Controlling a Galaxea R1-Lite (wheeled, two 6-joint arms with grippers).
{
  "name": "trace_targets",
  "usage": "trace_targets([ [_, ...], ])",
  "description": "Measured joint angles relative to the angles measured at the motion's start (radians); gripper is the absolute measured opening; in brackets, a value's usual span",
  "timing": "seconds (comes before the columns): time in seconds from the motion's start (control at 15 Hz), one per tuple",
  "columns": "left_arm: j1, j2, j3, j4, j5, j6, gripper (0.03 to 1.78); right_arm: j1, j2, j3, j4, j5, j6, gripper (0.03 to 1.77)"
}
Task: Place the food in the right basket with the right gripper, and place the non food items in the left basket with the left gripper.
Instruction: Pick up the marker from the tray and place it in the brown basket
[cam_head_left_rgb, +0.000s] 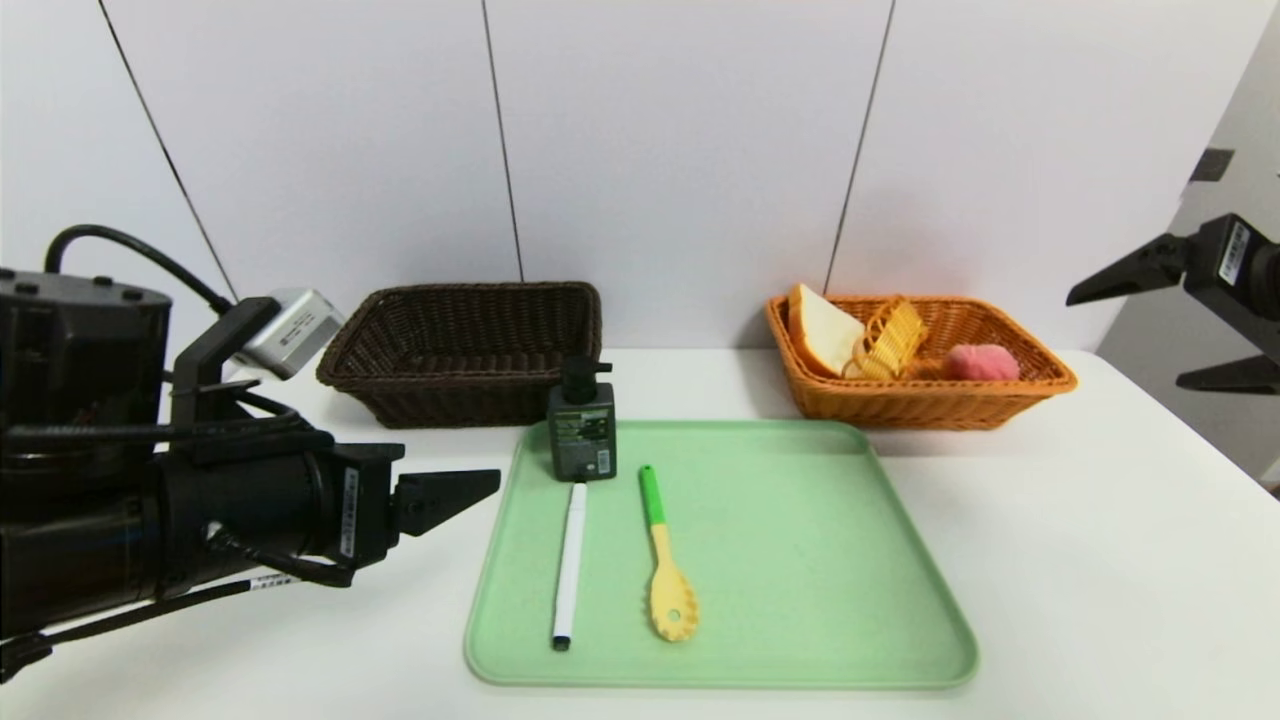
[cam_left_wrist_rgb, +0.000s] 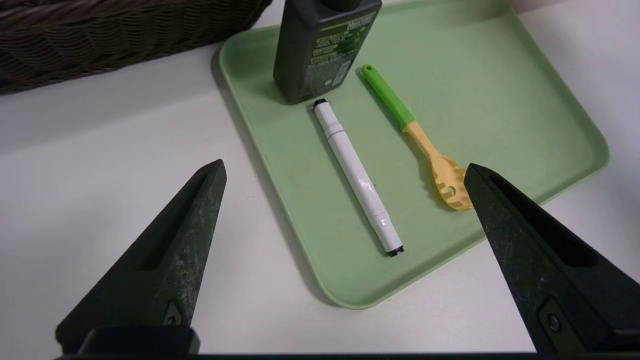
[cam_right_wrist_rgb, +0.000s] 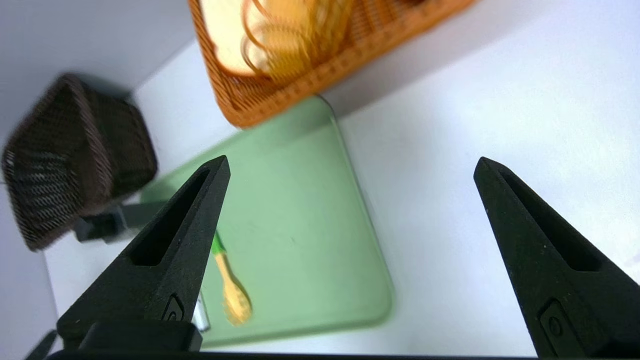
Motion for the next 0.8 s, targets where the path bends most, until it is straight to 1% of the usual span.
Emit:
trace_targets([
  [0.07,-0.026,0.025,-0.078,0.094,0.013,-0.013,1.69,0.000,-0.029,0.051,0.005,-0.005,-0.009,1.69],
  [0.13,-0.051,0.051,-0.166,0.202,0.018,-0.027,1.69,0.001,-0.055,0.100,0.019,-0.017,-0.036,1.69],
  [0.27,-0.098,0.116,-0.367,0.441,0.025,-0.072,1.69,0.002,-0.093,0.180,0.064,-0.045,-0.123,1.69],
  [0.4,-0.154,0.220,-0.565,0.687,0.030,-0.151,1.69,0.002,-0.128,0.241,0.077,-0.059,-0.217,1.69],
  [0.47,-0.181,0.275,-0.633,0.783,0.038,-0.189,1.69,0.002,-0.144,0.269,0.078,-0.069,-0.247,1.69],
  [0.6,-0.232,0.389,-0.746,0.929,0.073,-0.263,1.69,0.002,-0.169,0.313,0.076,-0.080,-0.288,1.69],
  [0.8,-0.283,0.544,-0.902,1.086,0.107,-0.383,1.69,0.001,-0.187,0.338,0.074,-0.079,-0.291,1.69],
])
